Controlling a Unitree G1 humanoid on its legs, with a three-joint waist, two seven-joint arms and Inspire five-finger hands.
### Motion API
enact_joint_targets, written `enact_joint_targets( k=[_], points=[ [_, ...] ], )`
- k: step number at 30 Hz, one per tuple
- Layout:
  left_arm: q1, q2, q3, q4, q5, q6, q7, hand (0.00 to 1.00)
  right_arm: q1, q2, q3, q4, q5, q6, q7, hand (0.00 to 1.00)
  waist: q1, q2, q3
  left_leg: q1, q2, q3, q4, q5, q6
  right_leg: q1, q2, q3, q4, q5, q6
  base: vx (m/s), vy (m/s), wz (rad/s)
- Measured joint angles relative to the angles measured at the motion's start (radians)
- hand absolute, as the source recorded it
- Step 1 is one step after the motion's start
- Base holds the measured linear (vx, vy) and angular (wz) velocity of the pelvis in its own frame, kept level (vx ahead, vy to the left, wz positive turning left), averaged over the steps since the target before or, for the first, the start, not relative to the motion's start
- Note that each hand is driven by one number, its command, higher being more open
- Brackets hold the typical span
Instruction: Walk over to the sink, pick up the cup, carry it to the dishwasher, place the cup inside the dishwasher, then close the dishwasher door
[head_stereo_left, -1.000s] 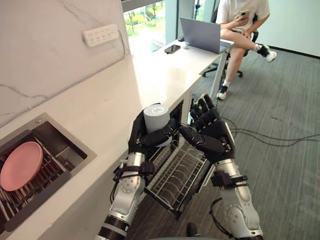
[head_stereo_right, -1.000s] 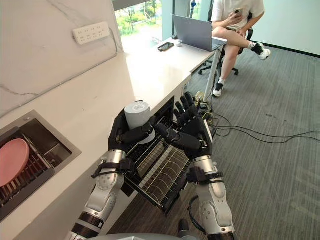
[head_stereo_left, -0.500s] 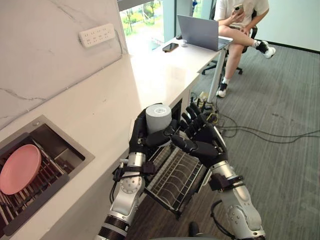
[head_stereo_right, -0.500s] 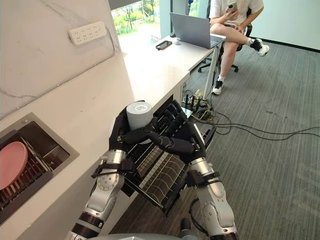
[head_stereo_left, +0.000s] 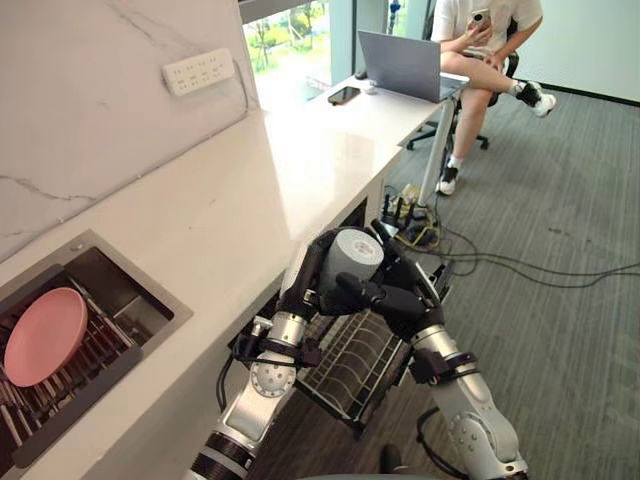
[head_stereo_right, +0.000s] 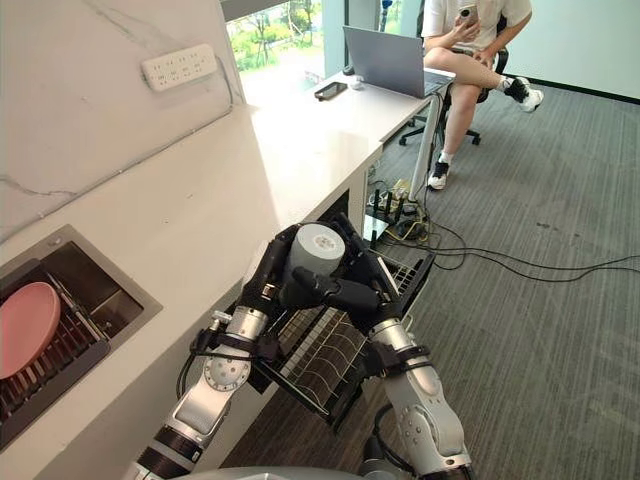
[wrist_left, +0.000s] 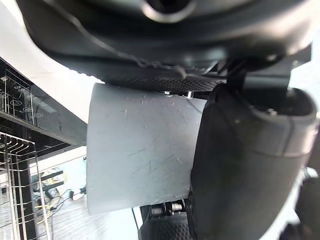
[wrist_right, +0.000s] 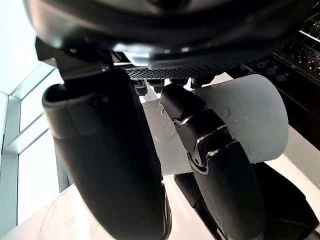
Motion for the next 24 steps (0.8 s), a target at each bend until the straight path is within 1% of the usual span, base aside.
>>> enact_joint_targets(
  k=[4, 11, 17, 18, 24],
  points=[
    [-0.001, 0.002, -0.012, 0.000, 0.017, 0.002, 0.002, 0.00, -0.001, -0.002, 0.016, 0.000, -0.005, 0.011, -0.038, 1.00, -0.001, 0.003, -0.001, -0.003, 0.000, -0.006, 0.000, 0.000, 0.000, 0.000, 0.000, -0.005, 0.000, 0.009, 0.008, 0.01, 0.004, 0.03],
    [-0.001, 0.004, -0.040, 0.001, 0.038, 0.016, 0.007, 0.00, -0.001, -0.002, 0.040, 0.002, -0.023, 0.021, -0.124, 1.00, 0.000, 0.004, -0.002, -0.005, 0.000, -0.013, 0.000, 0.000, 0.000, 0.000, -0.001, -0.010, 0.000, 0.009, 0.009, 0.00, 0.001, 0.00],
    [-0.001, 0.004, -0.059, 0.004, 0.057, 0.029, 0.045, 0.00, -0.001, 0.000, 0.068, 0.003, -0.088, 0.021, -0.209, 1.00, 0.000, 0.014, -0.009, -0.008, -0.001, -0.017, 0.000, 0.000, 0.000, 0.001, -0.002, -0.013, 0.000, 0.012, 0.009, 0.00, 0.000, 0.00],
    [-0.001, 0.004, -0.062, 0.004, 0.062, 0.031, 0.050, 0.00, -0.001, 0.000, 0.074, 0.003, -0.097, 0.021, -0.227, 0.00, 0.001, 0.016, -0.011, -0.008, -0.001, -0.018, 0.000, 0.001, 0.000, 0.002, -0.002, -0.014, 0.000, 0.012, 0.009, 0.00, 0.000, 0.00],
    [-0.002, 0.004, -0.068, 0.008, 0.062, 0.043, 0.072, 0.00, -0.001, 0.003, 0.106, 0.003, -0.100, 0.016, -0.298, 0.00, 0.002, 0.018, -0.012, -0.008, -0.004, -0.027, 0.000, 0.003, 0.001, 0.008, -0.006, -0.022, 0.000, 0.013, 0.010, -0.01, 0.012, 0.05]
  ],
)
